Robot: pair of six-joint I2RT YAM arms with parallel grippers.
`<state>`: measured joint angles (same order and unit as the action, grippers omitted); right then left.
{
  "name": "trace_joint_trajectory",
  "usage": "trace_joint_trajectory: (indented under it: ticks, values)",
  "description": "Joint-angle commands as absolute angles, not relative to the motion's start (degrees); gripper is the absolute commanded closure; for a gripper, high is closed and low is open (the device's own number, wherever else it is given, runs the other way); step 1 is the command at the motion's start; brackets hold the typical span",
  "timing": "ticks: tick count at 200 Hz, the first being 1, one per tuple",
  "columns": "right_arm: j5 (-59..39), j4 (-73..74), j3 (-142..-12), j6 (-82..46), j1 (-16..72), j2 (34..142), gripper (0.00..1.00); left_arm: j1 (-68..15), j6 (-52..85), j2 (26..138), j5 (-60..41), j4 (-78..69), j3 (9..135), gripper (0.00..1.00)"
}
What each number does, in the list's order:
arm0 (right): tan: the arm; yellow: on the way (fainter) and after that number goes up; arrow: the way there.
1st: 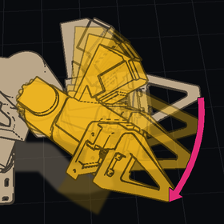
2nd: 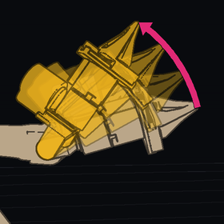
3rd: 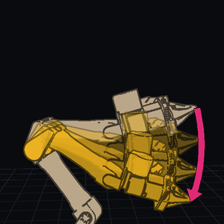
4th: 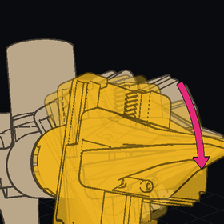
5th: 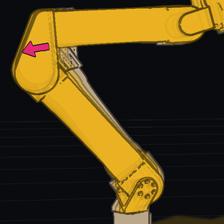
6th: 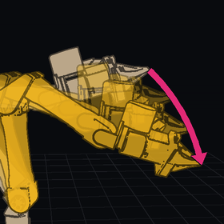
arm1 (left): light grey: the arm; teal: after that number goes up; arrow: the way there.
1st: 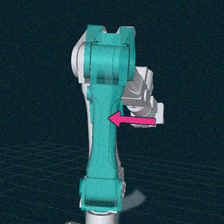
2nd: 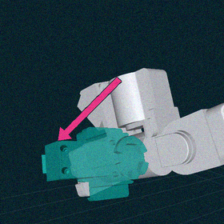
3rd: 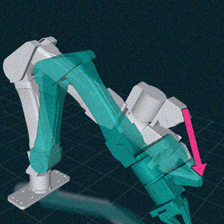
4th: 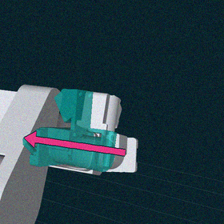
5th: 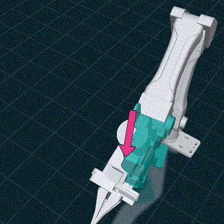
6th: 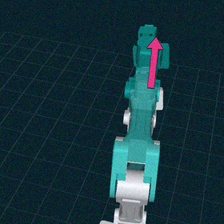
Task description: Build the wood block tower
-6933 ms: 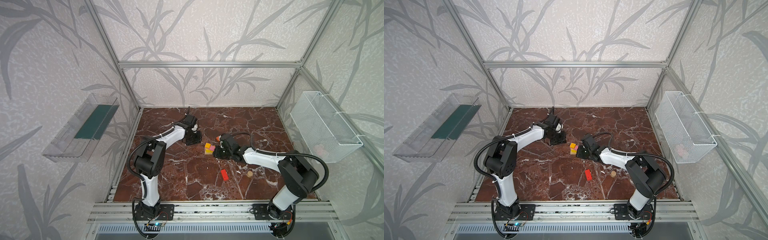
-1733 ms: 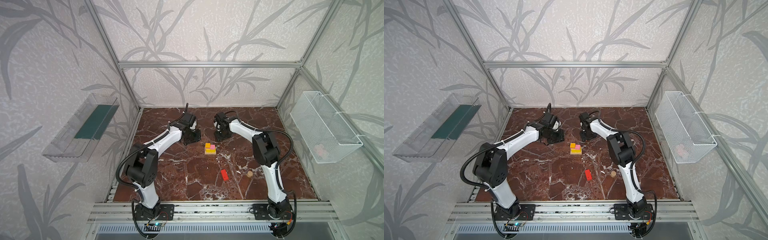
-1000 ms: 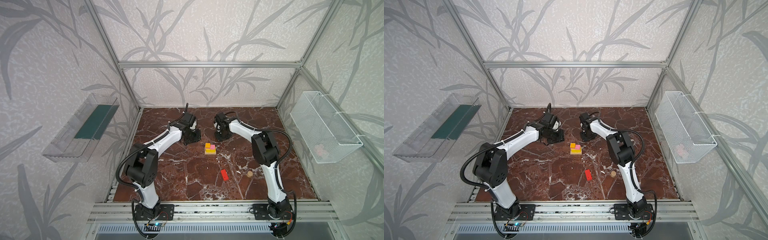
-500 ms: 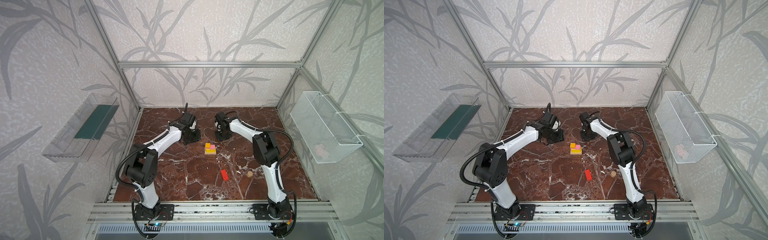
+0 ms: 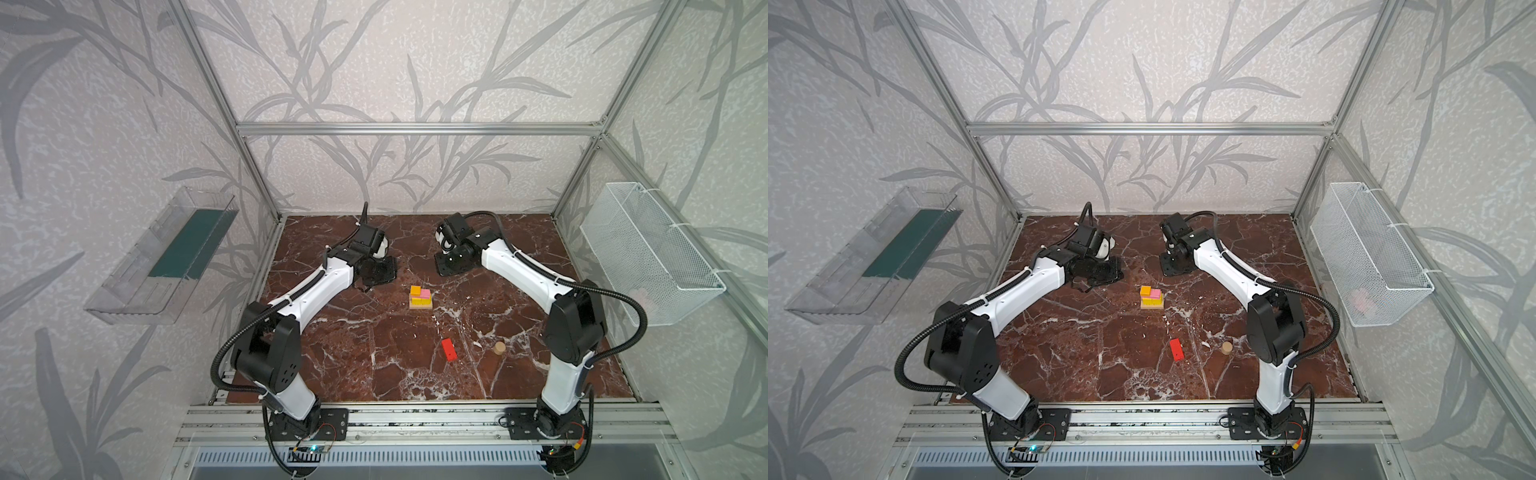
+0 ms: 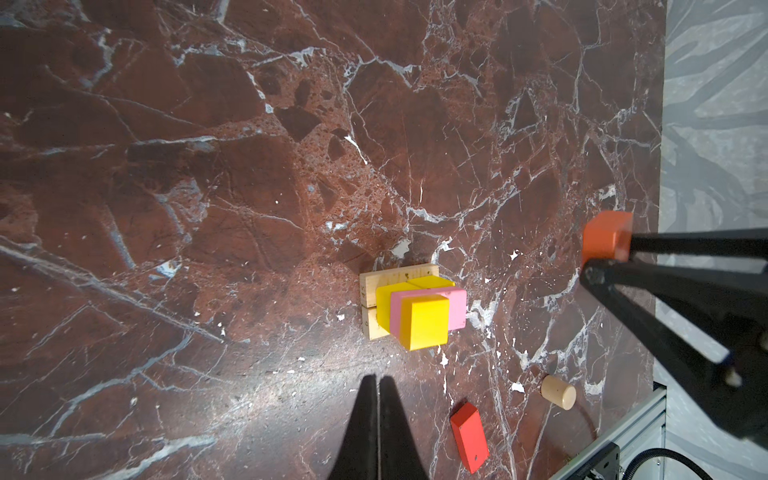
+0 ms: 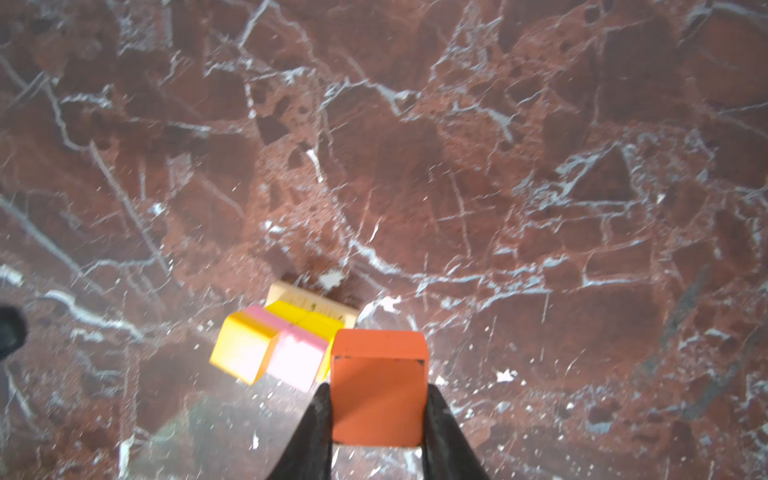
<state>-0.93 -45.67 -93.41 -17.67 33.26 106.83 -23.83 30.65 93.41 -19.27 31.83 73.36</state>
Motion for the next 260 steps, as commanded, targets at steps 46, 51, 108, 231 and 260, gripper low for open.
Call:
trace_joint_trajectory:
  ticks: [46,51,108,231,260]
  values:
    - [1.1,-45.9,-87.1,-24.8,38.2,103.1,0.81,-23.6,32.0,89.8,-20.2,29.5,69.6,1.0]
    - [1.1,-45.6,-86.7,-25.2,38.4,103.1,0.81,-23.6,32.1,89.8,-20.3,29.3,69.4,1.0]
    - [0.8,-43.0,-84.1,-29.3,40.0,103.1,0.81,-23.6,32.6,90.3,-21.1,27.8,68.5,1.0]
    - [0.0,-41.0,-85.7,-32.7,40.2,107.9,0.79,-23.7,32.8,92.4,-22.7,26.6,68.6,1.0]
    - [-0.2,-40.8,-86.5,-33.0,40.2,109.1,0.79,-23.7,32.8,92.8,-22.9,26.6,68.7,1.0]
